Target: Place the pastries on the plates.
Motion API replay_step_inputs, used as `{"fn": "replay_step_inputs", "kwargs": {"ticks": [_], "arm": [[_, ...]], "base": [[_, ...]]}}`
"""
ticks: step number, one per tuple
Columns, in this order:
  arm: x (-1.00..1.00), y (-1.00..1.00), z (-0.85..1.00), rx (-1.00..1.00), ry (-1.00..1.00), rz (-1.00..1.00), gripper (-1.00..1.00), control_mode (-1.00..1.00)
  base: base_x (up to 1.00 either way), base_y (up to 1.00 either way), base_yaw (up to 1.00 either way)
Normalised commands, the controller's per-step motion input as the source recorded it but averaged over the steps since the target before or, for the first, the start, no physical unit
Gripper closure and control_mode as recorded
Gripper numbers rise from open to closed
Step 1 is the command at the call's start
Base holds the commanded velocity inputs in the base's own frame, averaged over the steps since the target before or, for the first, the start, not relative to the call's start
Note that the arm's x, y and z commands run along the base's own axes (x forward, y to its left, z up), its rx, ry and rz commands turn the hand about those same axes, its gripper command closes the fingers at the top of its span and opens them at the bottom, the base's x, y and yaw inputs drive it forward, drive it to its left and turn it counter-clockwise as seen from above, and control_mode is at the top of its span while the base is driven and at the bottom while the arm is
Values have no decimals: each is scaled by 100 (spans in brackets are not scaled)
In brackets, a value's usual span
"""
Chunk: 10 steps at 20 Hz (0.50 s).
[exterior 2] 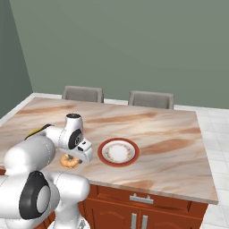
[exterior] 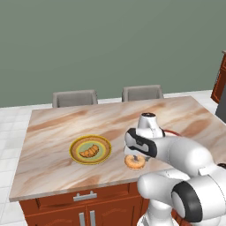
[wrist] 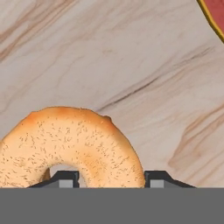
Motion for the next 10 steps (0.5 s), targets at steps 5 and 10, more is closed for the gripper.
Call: {"fn": "replay_step_inputs", "kwargs": {"ticks": [5,10], "arm": [[0,0,13,1,-1,0,100,-100],[-7,-7,81,10,-2,-7,100,-100]], "base": [[0,0,0],[0,0,0]]}}
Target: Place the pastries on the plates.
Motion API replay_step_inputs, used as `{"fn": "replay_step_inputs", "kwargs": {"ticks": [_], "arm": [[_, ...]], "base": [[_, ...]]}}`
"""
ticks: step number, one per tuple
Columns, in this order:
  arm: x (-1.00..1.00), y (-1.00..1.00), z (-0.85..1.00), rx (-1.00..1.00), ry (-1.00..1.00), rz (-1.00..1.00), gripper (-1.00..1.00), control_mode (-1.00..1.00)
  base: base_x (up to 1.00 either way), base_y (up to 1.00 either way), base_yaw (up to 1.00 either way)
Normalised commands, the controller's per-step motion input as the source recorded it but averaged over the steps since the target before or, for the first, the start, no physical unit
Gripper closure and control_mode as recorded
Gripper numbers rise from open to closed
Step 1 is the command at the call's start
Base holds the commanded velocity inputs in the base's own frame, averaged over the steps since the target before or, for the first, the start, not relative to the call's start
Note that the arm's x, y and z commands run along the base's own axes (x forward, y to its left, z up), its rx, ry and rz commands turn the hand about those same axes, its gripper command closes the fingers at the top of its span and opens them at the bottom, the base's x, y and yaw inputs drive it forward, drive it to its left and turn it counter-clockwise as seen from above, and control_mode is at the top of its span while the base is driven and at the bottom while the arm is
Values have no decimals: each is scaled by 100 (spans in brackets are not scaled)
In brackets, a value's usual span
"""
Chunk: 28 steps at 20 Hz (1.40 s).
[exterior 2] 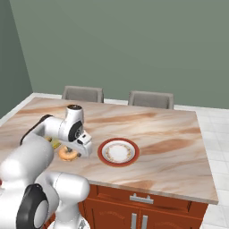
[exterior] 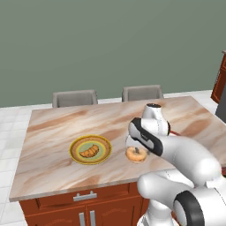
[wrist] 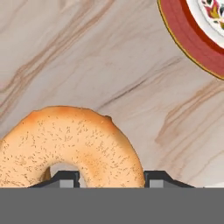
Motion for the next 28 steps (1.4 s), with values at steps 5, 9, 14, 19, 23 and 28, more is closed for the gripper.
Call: {"fn": "replay_step_inputs", "kwargs": {"ticks": [5,9,14,19,23,28], "arm": [[-2,-48,60,1,-7,-7,100,-100],[17,-81,67,0,-4,-5,100,-100],[31,-92,33,0,-1,-8,100,-100],[34,-68,2,-6,-2,-3,100,-100],[23,-33,-7,-3,0,0,100,-100],[27,-2,-45,-8,1,0,100,-100]], "base": [[0,0,0],[0,0,0],[0,0,0],[0,0,0],[0,0,0],[0,0,0]]}}
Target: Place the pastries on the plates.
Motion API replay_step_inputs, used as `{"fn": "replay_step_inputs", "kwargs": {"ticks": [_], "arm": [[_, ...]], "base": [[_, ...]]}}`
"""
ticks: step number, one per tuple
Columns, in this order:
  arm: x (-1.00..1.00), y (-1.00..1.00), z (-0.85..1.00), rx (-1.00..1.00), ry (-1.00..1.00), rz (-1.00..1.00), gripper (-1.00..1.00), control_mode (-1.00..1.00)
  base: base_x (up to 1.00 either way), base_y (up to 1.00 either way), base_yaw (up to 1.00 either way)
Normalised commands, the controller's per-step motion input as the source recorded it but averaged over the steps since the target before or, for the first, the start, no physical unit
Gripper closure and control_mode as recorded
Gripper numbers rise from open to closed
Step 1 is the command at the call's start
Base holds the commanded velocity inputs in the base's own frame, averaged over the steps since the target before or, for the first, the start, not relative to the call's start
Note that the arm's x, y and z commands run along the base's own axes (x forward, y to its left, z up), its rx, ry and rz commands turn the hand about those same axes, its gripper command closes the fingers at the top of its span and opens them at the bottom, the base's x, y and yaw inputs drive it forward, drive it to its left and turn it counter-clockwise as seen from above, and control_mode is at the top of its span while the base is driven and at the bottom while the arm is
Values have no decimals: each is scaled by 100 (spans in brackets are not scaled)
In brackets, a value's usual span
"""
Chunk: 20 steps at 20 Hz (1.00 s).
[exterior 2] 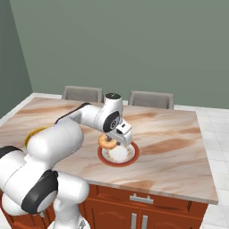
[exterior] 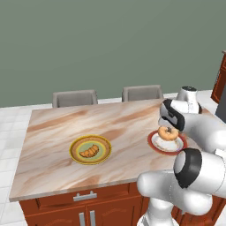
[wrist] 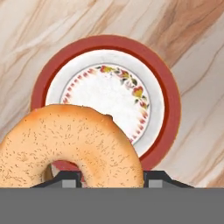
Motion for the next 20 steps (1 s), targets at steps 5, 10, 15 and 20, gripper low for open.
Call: {"fn": "replay_step_inputs", "kwargs": {"ticks": [5,10,15,20], "arm": [[41,-4,-58,-2,9,-4,100,-100],[11,-38,-43,0,9,-1,100,-100],[0,-8,-22,0,0,0,100,-100],[0,0,-1,0,0,0,-100,-100]], "base": [[0,0,0],[0,0,0],[0,0,0],[0,0,0]]}}
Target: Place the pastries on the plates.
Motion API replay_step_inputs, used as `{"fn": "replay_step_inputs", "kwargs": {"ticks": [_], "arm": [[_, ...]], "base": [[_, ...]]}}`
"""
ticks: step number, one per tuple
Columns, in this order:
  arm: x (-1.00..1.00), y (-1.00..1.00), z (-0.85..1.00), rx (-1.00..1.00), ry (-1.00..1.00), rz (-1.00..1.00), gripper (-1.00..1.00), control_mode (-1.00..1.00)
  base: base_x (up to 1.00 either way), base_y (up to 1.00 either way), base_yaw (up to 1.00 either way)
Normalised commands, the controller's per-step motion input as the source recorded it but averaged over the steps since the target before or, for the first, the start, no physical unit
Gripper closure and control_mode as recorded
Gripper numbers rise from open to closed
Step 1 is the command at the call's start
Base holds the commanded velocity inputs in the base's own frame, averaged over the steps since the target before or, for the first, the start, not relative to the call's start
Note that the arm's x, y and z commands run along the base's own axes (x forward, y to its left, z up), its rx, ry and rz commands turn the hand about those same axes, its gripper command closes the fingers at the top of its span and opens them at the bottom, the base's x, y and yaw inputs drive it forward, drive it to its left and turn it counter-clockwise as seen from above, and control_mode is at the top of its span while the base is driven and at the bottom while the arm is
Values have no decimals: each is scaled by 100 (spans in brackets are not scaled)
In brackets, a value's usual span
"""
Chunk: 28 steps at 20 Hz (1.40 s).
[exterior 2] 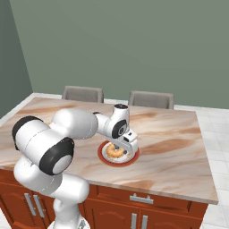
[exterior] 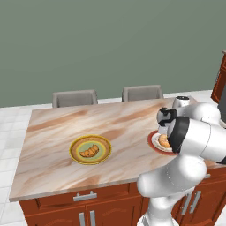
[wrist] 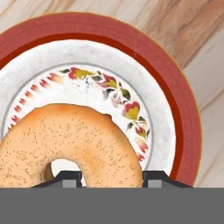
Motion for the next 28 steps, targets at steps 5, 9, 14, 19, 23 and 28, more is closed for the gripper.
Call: {"fn": "replay_step_inputs", "kwargs": {"ticks": [5,9,14,19,23,28], "arm": [[0,0,0,0,0,0,-100,-100],[0,0,0,0,0,0,-100,-100],[-2,0,20,-1,0,0,-100,-100],[-24,30,95,7,-2,0,-100,-100],[-51,95,72,0,-1,2,-100,-100],[-51,100,54,0,1,4,-100,-100]], "base": [[0,0,0],[0,0,0],[0,0,0],[0,0,0],[0,0,0],[0,0,0]]}}
